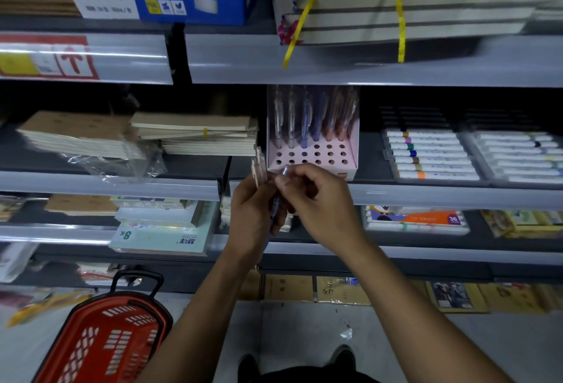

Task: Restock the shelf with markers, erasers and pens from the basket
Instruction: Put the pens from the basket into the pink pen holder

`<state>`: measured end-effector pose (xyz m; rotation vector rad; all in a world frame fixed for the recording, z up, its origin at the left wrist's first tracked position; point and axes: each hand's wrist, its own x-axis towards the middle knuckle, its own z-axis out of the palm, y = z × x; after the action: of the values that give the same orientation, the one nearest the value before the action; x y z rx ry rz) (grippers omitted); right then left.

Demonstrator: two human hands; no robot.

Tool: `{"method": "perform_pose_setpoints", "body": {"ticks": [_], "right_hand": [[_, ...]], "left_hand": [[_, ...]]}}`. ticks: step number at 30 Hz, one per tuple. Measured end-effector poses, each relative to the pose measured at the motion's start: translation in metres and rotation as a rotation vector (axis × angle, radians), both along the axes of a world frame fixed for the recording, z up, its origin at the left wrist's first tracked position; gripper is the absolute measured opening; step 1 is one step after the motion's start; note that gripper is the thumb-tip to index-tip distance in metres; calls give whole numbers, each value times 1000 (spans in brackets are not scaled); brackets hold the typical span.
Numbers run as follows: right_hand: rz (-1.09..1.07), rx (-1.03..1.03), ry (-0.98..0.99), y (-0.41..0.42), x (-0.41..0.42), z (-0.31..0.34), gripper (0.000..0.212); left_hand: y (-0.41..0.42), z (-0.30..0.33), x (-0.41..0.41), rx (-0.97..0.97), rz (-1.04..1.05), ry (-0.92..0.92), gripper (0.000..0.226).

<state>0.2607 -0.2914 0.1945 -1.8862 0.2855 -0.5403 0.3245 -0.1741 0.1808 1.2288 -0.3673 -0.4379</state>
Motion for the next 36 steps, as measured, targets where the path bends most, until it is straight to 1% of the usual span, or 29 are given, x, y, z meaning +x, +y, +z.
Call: {"method": "perform_pose_setpoints", "body": {"ticks": [3,7,10,14,16,20,22,25,28,30,32,36], "right_hand": [[33,57,-7,4,-1,-3,19],[70,115,-17,1,-5,-5,23],[130,253,23,0,-8,-3,17],[126,292,57,-5,-12,1,12],[124,291,59,-7,-14,6,12],[61,259,26,-15,-14,19,5],[57,259,6,-21,-15,26,10],[138,278,5,-31,-18,37,22],[181,293,8,-35,-20,46,22],[147,287,-18,-36,-18,49,14],[67,262,-46,-35,-17,52,6],[-141,235,-224,-40,-11,53,7]], "left_hand": [[-1,1,-2,49,36,-41,30],[-1,1,-4,56,39,-24,21],[-2,3,-8,34,41,3,24],[-3,5,-12,34,50,-31,18],[-3,4,-13,81,76,-53,20],[-5,-2,-12,207,142,-107,15],[-5,-2,-13,243,156,-173,13],[-4,-3,-10,329,166,-273,16],[-6,-5,-6,384,184,-299,17],[-7,-5,-3,406,195,-324,17],[-8,-6,0,428,199,-352,17],[-7,-6,2,460,205,-406,22]]}}
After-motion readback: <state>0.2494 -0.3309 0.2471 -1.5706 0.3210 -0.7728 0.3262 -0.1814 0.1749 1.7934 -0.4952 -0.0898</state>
